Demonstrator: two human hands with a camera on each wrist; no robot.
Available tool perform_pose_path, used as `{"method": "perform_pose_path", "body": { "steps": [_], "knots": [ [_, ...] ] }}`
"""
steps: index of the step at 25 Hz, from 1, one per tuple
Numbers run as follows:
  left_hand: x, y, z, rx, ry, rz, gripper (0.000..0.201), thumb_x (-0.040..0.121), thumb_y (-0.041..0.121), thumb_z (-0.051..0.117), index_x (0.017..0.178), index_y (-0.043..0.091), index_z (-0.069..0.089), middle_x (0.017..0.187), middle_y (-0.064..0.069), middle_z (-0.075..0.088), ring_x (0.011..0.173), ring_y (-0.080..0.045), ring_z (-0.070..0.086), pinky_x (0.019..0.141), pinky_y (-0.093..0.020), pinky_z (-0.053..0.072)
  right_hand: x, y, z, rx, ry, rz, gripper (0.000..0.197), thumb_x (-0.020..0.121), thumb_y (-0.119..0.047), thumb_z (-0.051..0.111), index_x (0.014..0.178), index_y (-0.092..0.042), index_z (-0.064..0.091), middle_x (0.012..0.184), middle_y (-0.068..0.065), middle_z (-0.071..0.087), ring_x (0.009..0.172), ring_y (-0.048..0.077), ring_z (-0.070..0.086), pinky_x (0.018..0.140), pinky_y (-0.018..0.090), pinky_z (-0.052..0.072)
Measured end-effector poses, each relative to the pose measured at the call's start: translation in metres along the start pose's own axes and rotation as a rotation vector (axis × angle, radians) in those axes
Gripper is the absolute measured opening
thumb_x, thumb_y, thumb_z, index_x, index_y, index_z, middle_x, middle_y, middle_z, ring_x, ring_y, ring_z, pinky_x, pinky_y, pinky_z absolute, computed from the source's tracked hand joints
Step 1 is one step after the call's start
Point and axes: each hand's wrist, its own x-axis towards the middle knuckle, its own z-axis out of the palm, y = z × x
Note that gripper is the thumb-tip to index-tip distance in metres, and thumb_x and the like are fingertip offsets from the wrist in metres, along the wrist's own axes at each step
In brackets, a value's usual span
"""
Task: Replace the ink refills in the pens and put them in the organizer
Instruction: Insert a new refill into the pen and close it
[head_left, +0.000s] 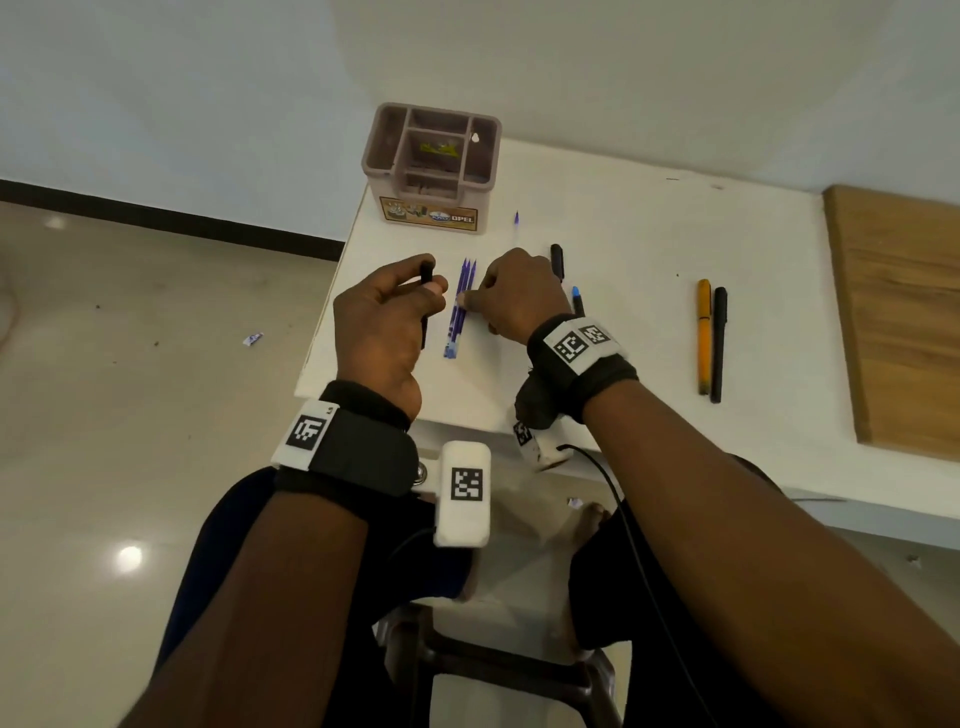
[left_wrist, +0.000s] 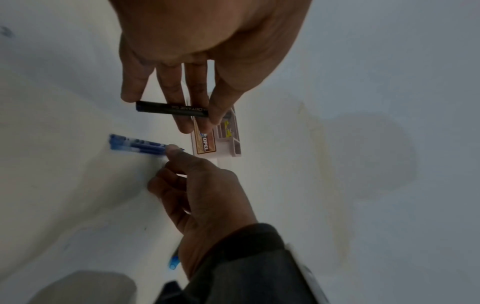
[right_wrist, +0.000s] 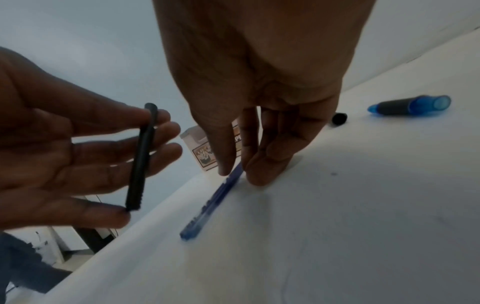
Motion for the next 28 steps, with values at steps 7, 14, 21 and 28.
{"method": "perform_pose_path", "body": {
  "steps": [7,14,21,28],
  "knots": [
    [-0.004,0.0,-0.008,0.011,-0.038,-0.043,0.029,0.094,0.009,0.072,0.119,0.023,0.077,0.112,-0.001,0.079,0.113,-0.02,0.072,0.074,-0.031,0.048,0.0,0.005,-0.008,0.025,0.008,0.043,0.033,0.093,-0.034,0.072,0.105,-0.003,0.069,0.099,0.015,0.073,0.093,0.032,0.073,0.094,0.043,0.059],
    [-0.001,-0.002,-0.003,0.02,-0.048,-0.075,0.028,0.095,0.015,0.073,0.123,0.017,0.075,0.112,-0.002,0.079,0.108,-0.018,0.074,0.093,-0.046,0.049,-0.014,-0.014,-0.013,-0.208,0.092,-0.037,0.029,0.101,-0.022,0.062,0.123,-0.003,0.057,0.121,0.015,0.062,0.116,0.029,0.06,0.098,0.036,0.048],
    [-0.003,0.002,0.0,0.027,-0.109,-0.095,0.027,0.095,0.018,0.075,0.121,0.02,0.076,0.109,0.0,0.081,0.107,-0.018,0.075,0.094,-0.049,0.05,-0.012,-0.008,-0.02,-0.082,0.078,0.038,0.034,0.091,-0.039,0.072,0.093,-0.01,0.054,0.093,0.009,0.061,0.086,0.023,0.057,0.083,0.035,0.052],
    [-0.016,0.002,0.024,0.111,-0.309,-0.039,0.025,0.101,0.022,0.066,0.124,0.027,0.074,0.105,0.005,0.081,0.103,-0.012,0.076,0.096,-0.048,0.053,-0.04,0.013,-0.088,0.981,0.267,0.05,0.015,0.105,-0.013,0.052,0.101,-0.009,0.066,0.09,0.008,0.073,0.078,0.02,0.075,0.08,0.028,0.059]
  ]
}}
